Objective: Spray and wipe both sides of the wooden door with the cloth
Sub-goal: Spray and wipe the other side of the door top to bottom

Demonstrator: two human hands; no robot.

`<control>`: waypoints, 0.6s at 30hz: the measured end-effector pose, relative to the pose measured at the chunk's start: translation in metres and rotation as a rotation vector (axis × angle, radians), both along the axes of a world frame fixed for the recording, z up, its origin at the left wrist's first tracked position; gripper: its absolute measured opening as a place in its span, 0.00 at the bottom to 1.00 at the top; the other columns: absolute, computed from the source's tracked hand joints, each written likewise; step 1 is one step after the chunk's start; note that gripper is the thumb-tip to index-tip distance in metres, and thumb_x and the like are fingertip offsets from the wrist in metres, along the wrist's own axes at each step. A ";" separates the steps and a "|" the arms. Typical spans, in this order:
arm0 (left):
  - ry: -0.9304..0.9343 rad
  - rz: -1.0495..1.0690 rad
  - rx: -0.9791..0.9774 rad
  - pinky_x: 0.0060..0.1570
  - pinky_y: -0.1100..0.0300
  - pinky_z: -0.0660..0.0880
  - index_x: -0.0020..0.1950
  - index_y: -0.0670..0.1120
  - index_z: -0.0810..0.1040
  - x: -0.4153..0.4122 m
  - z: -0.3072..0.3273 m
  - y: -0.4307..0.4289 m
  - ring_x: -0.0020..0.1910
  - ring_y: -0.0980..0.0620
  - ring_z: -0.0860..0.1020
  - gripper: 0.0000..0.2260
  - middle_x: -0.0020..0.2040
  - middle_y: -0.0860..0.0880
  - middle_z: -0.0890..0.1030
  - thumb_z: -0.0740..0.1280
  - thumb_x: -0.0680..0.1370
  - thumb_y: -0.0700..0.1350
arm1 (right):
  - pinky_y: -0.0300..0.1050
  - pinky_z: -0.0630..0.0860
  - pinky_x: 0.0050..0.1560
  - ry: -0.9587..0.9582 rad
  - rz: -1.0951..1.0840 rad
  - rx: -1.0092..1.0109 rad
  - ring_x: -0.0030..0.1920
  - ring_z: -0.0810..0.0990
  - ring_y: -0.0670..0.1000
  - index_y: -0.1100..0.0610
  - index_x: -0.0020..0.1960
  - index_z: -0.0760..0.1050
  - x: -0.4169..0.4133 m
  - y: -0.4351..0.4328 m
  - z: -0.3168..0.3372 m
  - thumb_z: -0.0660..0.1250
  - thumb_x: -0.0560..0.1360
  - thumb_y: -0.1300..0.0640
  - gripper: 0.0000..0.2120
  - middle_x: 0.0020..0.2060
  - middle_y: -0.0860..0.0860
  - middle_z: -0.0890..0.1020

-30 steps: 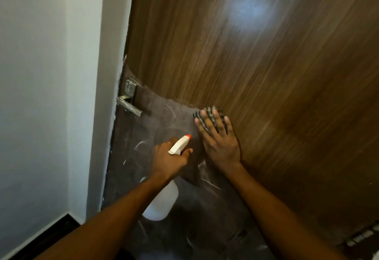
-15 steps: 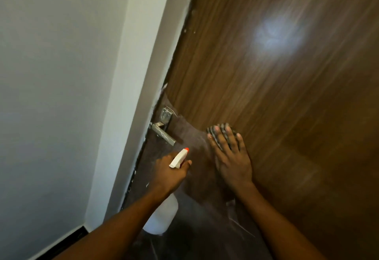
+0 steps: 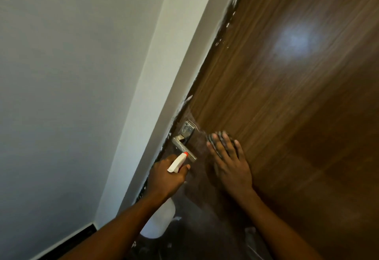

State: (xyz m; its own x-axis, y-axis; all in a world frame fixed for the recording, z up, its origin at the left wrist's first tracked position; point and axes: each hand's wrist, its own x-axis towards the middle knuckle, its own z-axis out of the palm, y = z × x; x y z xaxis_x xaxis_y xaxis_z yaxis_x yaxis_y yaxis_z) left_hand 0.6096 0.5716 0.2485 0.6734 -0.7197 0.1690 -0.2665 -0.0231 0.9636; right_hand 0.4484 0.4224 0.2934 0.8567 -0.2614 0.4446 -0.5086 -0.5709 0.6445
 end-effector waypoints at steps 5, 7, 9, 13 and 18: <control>-0.034 0.044 0.010 0.48 0.57 0.79 0.57 0.49 0.78 0.026 -0.003 -0.003 0.44 0.52 0.81 0.18 0.51 0.50 0.83 0.70 0.72 0.57 | 0.60 0.35 0.77 0.419 -0.054 0.004 0.80 0.42 0.60 0.54 0.79 0.62 0.052 -0.013 -0.030 0.48 0.81 0.50 0.27 0.80 0.56 0.55; -0.032 0.041 0.030 0.48 0.58 0.78 0.56 0.50 0.77 0.036 -0.005 -0.006 0.43 0.54 0.79 0.18 0.51 0.50 0.83 0.70 0.71 0.58 | 0.60 0.23 0.72 0.659 -0.068 0.008 0.79 0.35 0.60 0.53 0.76 0.67 0.048 -0.015 -0.037 0.54 0.81 0.49 0.24 0.80 0.55 0.56; -0.020 0.020 0.042 0.47 0.60 0.77 0.53 0.52 0.75 0.043 -0.005 -0.010 0.42 0.55 0.78 0.15 0.50 0.50 0.82 0.69 0.71 0.58 | 0.58 0.22 0.72 0.675 -0.024 0.023 0.80 0.40 0.58 0.52 0.73 0.72 0.047 -0.016 -0.020 0.61 0.79 0.49 0.23 0.79 0.54 0.61; 0.005 -0.004 0.008 0.44 0.62 0.77 0.51 0.53 0.76 0.050 -0.001 -0.018 0.41 0.54 0.80 0.13 0.48 0.51 0.83 0.70 0.72 0.57 | 0.59 0.43 0.79 0.274 0.025 -0.027 0.80 0.54 0.57 0.52 0.76 0.67 0.056 -0.019 0.031 0.61 0.78 0.49 0.27 0.79 0.53 0.62; 0.020 -0.026 -0.018 0.45 0.58 0.81 0.49 0.55 0.76 0.056 0.004 -0.028 0.40 0.53 0.82 0.10 0.44 0.53 0.82 0.70 0.72 0.56 | 0.59 0.55 0.76 0.246 0.101 -0.014 0.79 0.57 0.59 0.55 0.73 0.72 0.067 -0.022 0.043 0.53 0.79 0.51 0.25 0.77 0.55 0.65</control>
State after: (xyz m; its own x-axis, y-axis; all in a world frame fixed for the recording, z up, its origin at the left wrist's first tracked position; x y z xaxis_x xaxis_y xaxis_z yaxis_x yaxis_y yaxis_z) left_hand 0.6657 0.5436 0.2521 0.6574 -0.7344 0.1687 -0.2477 0.0007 0.9688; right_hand 0.5154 0.4006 0.3363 0.9609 -0.1640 0.2231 -0.2766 -0.6010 0.7498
